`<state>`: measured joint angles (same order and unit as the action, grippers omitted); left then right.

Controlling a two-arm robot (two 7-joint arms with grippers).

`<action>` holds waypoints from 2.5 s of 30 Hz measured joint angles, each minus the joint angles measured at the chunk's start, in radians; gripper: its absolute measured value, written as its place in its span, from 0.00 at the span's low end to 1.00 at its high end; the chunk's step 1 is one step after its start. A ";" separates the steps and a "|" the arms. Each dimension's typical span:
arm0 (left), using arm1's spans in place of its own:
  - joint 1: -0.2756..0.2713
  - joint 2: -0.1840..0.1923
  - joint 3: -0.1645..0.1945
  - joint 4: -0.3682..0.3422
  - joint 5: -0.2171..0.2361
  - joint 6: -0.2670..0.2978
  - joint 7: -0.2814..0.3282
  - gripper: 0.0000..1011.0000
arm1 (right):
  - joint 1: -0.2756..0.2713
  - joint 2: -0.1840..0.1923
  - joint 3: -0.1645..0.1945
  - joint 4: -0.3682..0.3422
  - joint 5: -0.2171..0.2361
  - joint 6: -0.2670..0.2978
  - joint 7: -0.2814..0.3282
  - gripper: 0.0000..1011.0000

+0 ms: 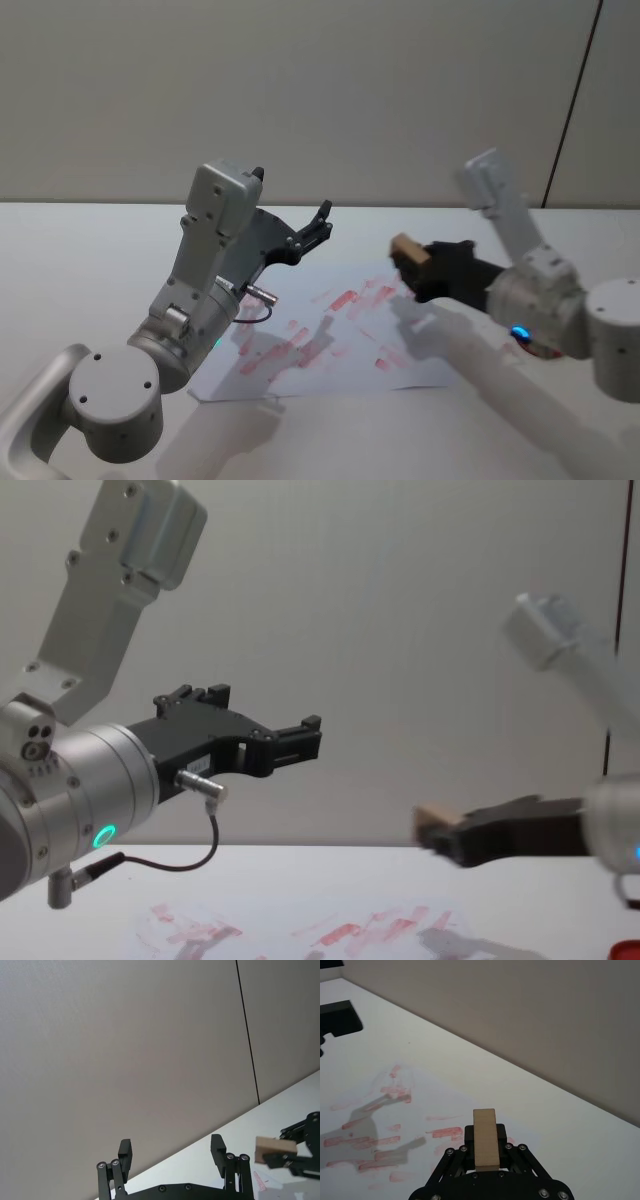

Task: Use the one hand to pick up the stamp and affix it onto the A4 paper.

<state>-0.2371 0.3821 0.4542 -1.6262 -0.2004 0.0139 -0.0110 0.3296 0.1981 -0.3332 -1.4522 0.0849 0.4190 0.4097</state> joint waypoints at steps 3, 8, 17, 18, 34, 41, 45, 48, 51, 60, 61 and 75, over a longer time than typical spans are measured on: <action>0.000 0.000 0.000 0.000 0.000 0.000 0.000 0.99 | -0.028 0.031 0.025 -0.045 0.025 0.014 -0.027 0.22; 0.000 0.000 0.000 0.000 0.000 0.000 0.000 0.99 | -0.071 0.075 0.057 -0.100 0.055 0.033 -0.070 0.22; 0.000 0.000 0.000 0.000 0.000 0.000 0.000 0.99 | -0.171 0.159 0.117 -0.191 0.093 0.043 -0.168 0.22; 0.000 0.000 0.000 0.000 0.000 0.000 0.000 0.99 | -0.178 0.164 0.121 -0.194 0.095 0.043 -0.175 0.22; 0.000 0.000 0.000 0.000 0.000 0.000 0.000 0.99 | -0.260 0.215 0.158 -0.254 0.121 0.056 -0.246 0.22; 0.000 0.000 0.000 0.000 0.000 0.000 0.000 0.99 | -0.263 0.213 0.158 -0.254 0.119 0.065 -0.253 0.22; 0.000 0.000 0.000 0.000 0.000 0.000 0.000 0.99 | -0.266 0.211 0.157 -0.251 0.117 0.080 -0.261 0.22; 0.000 0.000 0.000 0.000 0.000 0.000 0.000 0.99 | -0.269 0.209 0.157 -0.247 0.115 0.089 -0.266 0.22; 0.000 0.000 0.000 0.000 0.000 0.000 0.000 0.99 | -0.271 0.206 0.155 -0.243 0.114 0.099 -0.270 0.22; 0.000 0.000 0.000 0.000 0.000 0.000 0.000 0.99 | -0.266 0.190 0.147 -0.229 0.107 0.116 -0.273 0.22; 0.000 0.000 0.000 0.000 0.000 0.000 0.000 0.99 | -0.264 0.187 0.145 -0.226 0.106 0.117 -0.273 0.22; 0.000 0.000 0.000 0.000 0.000 0.000 0.000 0.99 | -0.243 0.166 0.134 -0.202 0.093 0.122 -0.265 0.39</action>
<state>-0.2371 0.3821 0.4542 -1.6262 -0.2004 0.0138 -0.0109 0.0863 0.3637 -0.1991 -1.6547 0.1783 0.5415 0.1448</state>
